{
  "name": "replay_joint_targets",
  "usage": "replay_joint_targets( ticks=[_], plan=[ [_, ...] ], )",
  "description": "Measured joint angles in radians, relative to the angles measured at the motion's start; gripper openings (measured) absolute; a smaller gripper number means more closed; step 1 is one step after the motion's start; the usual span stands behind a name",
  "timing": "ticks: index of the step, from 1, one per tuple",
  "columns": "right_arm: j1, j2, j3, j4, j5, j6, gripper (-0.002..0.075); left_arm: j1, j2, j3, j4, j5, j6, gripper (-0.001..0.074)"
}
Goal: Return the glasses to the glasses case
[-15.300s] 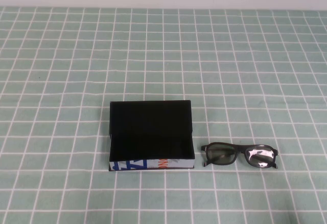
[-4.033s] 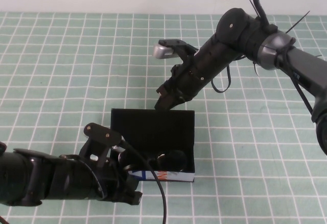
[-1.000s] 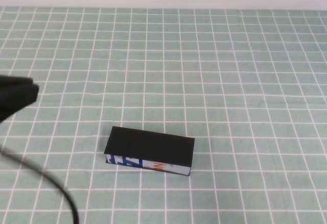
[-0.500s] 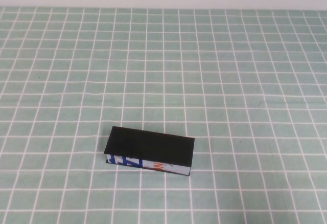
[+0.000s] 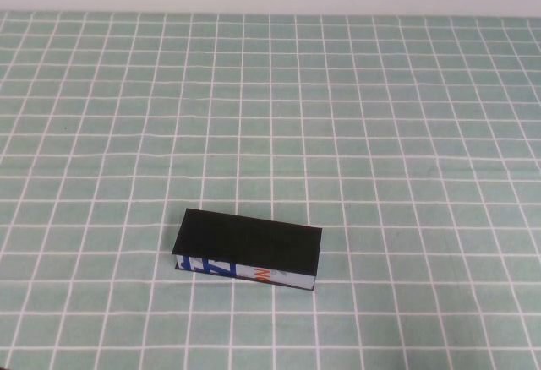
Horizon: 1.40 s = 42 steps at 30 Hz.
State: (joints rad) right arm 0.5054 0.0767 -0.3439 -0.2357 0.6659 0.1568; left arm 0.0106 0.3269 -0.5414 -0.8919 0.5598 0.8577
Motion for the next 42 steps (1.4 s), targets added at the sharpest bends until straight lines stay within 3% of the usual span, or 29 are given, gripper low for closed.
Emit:
replay_joint_targets(
  ticks=[15,26,29,35,38,42],
  plan=[
    [0.000,0.000,0.000,0.000,0.000,0.000,-0.0011,0.000,0.000,0.000,-0.002,-0.004,-0.014,-0.0002],
    [0.000,0.000,0.002,0.002,0.000,0.000,-0.0011,0.000,-0.089,0.055,0.080,-0.126,-0.042,-0.0002],
    [0.000,0.000,0.002,0.002,0.000,0.000,-0.0011,0.000,-0.132,0.087,0.289,-0.135,-0.266,-0.0002],
    [0.000,0.000,0.002,0.002,0.000,0.000,-0.0011,-0.008,-0.210,0.242,0.951,-0.136,-1.066,-0.0002],
    [0.000,0.000,0.002,0.002,0.000,0.001,-0.0011,-0.056,-0.262,0.329,1.053,-0.140,-1.193,-0.0002],
    [0.000,0.000,0.002,0.002,0.000,0.001,-0.0011,-0.114,-0.324,0.424,1.068,-0.145,-1.209,-0.0002]
  ],
)
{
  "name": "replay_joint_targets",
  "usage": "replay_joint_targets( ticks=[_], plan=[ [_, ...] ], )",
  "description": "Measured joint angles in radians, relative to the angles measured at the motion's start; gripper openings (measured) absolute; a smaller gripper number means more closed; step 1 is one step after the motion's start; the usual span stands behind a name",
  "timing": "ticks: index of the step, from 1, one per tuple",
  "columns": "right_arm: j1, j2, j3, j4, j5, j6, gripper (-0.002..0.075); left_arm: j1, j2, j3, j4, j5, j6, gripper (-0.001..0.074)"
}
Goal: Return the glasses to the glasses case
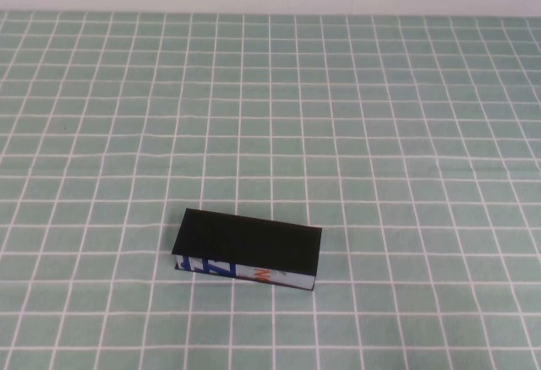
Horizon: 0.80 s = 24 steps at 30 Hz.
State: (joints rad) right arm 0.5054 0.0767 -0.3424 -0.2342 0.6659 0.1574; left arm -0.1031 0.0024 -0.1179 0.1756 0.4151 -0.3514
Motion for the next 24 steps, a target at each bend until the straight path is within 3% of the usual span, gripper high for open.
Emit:
replay_joint_targets(
  ticks=[7,17,24],
  plan=[
    [0.000,0.000,0.000,0.000,0.000,0.000,-0.0011,-0.014,-0.013,0.130,-0.051,-0.008,0.093,-0.0002],
    [0.000,0.000,0.000,0.001,0.000,0.000,-0.0011,-0.042,-0.015,0.134,-0.110,-0.031,0.331,-0.0002],
    [0.000,0.000,0.000,0.001,0.000,0.000,-0.0011,-0.044,-0.015,0.134,-0.184,-0.034,0.351,-0.0002]
  ],
)
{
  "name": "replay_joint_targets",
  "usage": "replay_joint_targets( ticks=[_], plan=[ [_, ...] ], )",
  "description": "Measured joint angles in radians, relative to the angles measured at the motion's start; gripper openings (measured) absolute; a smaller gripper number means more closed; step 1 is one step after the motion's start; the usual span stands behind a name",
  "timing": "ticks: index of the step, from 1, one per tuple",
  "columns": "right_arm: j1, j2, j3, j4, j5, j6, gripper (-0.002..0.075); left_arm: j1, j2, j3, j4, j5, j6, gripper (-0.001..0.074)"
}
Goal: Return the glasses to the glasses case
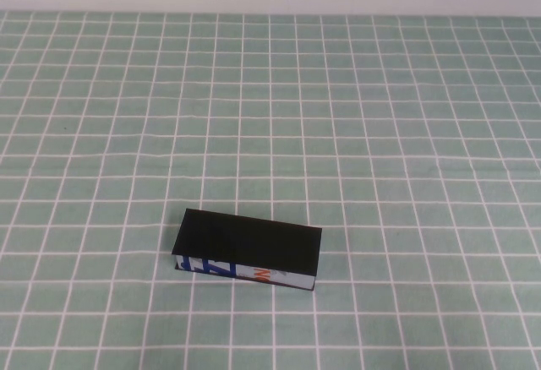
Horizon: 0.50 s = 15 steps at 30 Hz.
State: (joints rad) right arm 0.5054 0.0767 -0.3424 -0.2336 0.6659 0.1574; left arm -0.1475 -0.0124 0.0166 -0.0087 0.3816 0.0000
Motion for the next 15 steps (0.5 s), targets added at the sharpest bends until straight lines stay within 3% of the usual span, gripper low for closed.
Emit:
replay_joint_targets(
  ticks=[15],
  plan=[
    [0.000,0.000,0.000,0.000,0.000,0.000,-0.0011,0.000,0.000,0.000,-0.006,0.000,0.000,-0.0002]
  ],
)
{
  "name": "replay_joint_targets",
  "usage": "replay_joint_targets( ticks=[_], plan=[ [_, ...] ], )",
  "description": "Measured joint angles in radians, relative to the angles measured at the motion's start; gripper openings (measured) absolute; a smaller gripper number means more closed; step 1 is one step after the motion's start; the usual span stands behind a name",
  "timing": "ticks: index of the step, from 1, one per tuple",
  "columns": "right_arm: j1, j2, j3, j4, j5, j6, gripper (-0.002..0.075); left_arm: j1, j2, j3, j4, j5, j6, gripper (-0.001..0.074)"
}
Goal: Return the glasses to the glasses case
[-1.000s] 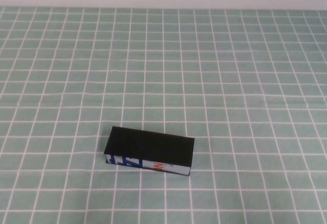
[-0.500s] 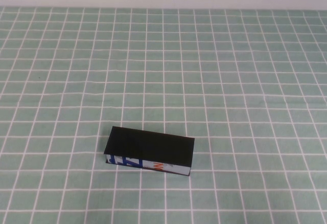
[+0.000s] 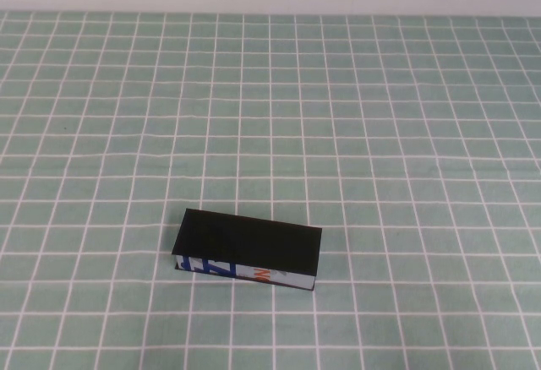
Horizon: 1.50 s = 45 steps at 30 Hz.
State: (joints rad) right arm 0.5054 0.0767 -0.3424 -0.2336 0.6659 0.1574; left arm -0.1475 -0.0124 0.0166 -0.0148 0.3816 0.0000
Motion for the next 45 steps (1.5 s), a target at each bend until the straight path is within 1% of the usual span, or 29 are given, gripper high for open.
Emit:
replay_joint_targets(
  ticks=[9,11,16,19,23,27,30,32,34,39,42,45],
  plan=[
    [-0.002,0.000,0.000,0.000,0.000,0.000,-0.0011,0.000,0.000,0.000,0.000,0.000,0.000,-0.0002],
    [-0.027,0.000,0.000,0.002,0.000,0.000,-0.0011,0.000,0.000,0.000,0.000,0.000,0.000,-0.0002],
    [-0.181,0.000,0.004,0.002,-0.004,0.000,-0.0011,0.000,0.000,0.000,0.000,0.000,0.000,-0.0002],
    [-0.289,-0.002,0.038,0.020,-0.070,0.000,-0.0011,0.000,0.000,0.000,0.000,0.000,0.000,-0.0002],
    [-0.419,-0.032,0.150,0.116,-0.228,0.000,-0.0011,0.000,0.000,0.000,0.000,0.000,0.000,-0.0002],
    [-0.490,-0.082,0.282,0.166,-0.302,0.000,-0.0011,0.000,0.000,0.000,0.000,0.000,0.000,-0.0002],
    [-0.508,-0.085,0.357,0.189,-0.303,0.000,-0.0011,0.000,0.000,0.000,0.000,-0.002,0.000,-0.0002],
    [-0.508,-0.085,0.364,0.204,-0.298,-0.011,-0.0011,0.000,0.000,0.000,-0.002,-0.002,0.000,-0.0002],
    [-0.508,-0.085,0.364,0.234,-0.298,-0.068,-0.0011,0.000,0.000,0.000,-0.002,-0.002,0.000,-0.0002],
    [-0.508,-0.085,0.364,0.372,-0.285,-0.310,-0.0011,0.000,0.000,0.000,-0.002,-0.002,0.000,-0.0002],
    [-0.508,-0.085,0.364,0.415,-0.283,-0.371,-0.0011,0.000,0.000,0.000,-0.002,-0.002,0.000,-0.0002],
    [-0.508,-0.085,0.364,0.426,-0.281,-0.388,-0.0011,0.000,0.000,0.000,-0.003,-0.002,0.000,-0.0002]
  ],
)
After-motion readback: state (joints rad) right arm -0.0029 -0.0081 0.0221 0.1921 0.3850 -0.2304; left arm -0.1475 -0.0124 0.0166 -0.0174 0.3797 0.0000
